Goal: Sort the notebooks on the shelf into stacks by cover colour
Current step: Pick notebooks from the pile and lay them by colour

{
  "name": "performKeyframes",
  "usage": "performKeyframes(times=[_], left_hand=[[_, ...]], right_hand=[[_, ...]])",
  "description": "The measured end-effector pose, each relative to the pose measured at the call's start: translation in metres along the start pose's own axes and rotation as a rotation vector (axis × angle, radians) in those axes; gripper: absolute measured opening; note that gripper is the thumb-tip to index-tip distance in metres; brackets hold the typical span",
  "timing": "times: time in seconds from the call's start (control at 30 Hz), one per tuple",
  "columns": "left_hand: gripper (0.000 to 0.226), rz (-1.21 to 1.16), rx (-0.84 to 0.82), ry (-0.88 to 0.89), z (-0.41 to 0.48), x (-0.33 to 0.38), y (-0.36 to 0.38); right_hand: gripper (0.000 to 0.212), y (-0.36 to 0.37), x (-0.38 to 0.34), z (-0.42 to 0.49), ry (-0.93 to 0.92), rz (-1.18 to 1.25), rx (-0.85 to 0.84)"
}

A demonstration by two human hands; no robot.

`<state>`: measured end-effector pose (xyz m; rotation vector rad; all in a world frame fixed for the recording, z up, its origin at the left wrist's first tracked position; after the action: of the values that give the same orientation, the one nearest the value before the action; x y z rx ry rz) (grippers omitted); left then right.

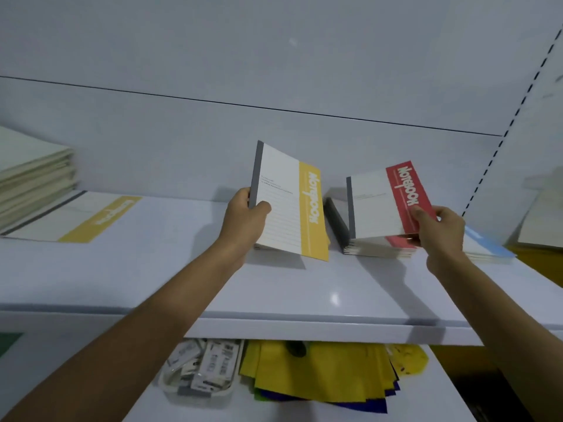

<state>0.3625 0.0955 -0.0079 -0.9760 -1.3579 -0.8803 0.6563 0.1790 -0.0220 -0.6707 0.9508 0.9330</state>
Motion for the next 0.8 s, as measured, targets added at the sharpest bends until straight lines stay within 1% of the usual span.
performKeyframes(times=[0.1, 0.17, 0.2, 0.27, 0.3, 0.33, 0.37, 0.4, 0.47, 0.5, 0.57, 0.63, 0.67, 0.7, 0.73, 0.8], left_hand=[[0.021, 0.075, 0.035, 0.024, 0.021, 0.001, 0.009], [0.030, 0.144, 0.059, 0.043, 0.037, -0.001, 0.015], [0.040, 0.203, 0.074, 0.053, 0.045, -0.002, 0.018], [0.067, 0.372, 0.097, 0.067, 0.059, -0.009, 0.021], [0.076, 0.477, 0.112, 0.076, 0.067, -0.014, 0.022], [0.079, 0.588, 0.123, 0.090, 0.074, -0.021, 0.022], [0.075, 0.697, 0.128, 0.100, 0.079, -0.028, 0.022], [0.066, 0.776, 0.123, 0.109, 0.083, -0.035, 0.022], [0.044, 0.806, 0.108, 0.111, 0.087, -0.048, 0.021], [0.038, 0.793, 0.120, 0.129, 0.088, -0.052, 0.020], [0.033, 0.800, 0.206, 0.248, 0.085, -0.053, 0.016], [0.028, 0.810, 0.299, 0.433, 0.082, -0.048, 0.015], [0.026, 0.808, 0.300, 0.513, 0.080, -0.045, 0.015], [0.027, 0.826, 0.263, 0.575, 0.078, -0.043, 0.017], [0.036, 0.885, 0.207, 0.617, 0.077, -0.042, 0.020], [0.058, 1.096, 0.080, 0.645, 0.075, -0.044, 0.028]], right_hand=[[0.016, 0.004, 0.018, 0.019, 0.039, -0.080, -0.071], [0.018, 0.006, 0.025, 0.025, 0.021, -0.195, -0.105], [0.021, 0.007, 0.026, 0.028, -0.002, -0.259, -0.117], [0.024, 0.008, 0.028, 0.030, -0.064, -0.378, -0.150], [0.025, 0.009, 0.029, 0.030, -0.090, -0.416, -0.162], [0.027, 0.011, 0.031, 0.029, -0.110, -0.435, -0.171], [0.029, 0.012, 0.035, 0.029, -0.126, -0.452, -0.178], [0.031, 0.013, 0.039, 0.027, -0.133, -0.473, -0.190], [0.034, 0.015, 0.051, 0.026, -0.131, -0.504, -0.225], [0.036, 0.015, 0.057, 0.026, -0.116, -0.511, -0.246], [0.039, 0.013, 0.066, 0.024, -0.099, -0.513, -0.262], [0.046, 0.012, 0.070, 0.026, -0.108, -0.504, -0.243], [0.049, 0.012, 0.070, 0.027, -0.110, -0.497, -0.236], [0.050, 0.013, 0.071, 0.028, -0.114, -0.489, -0.236], [0.046, 0.015, 0.072, 0.029, -0.120, -0.487, -0.245], [0.037, 0.016, 0.076, 0.031, -0.153, -0.505, -0.263]])
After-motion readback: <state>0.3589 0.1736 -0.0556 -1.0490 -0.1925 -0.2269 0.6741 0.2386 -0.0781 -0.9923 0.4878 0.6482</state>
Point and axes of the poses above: each hand's wrist, its own z-axis towards the middle knuckle, its own y-axis out of the palm, x = y × z, the point moved 2 cm from there along z, towards the middle knuckle, and after that the axes turned 14 degrees about -y, right-handed, at the moved point
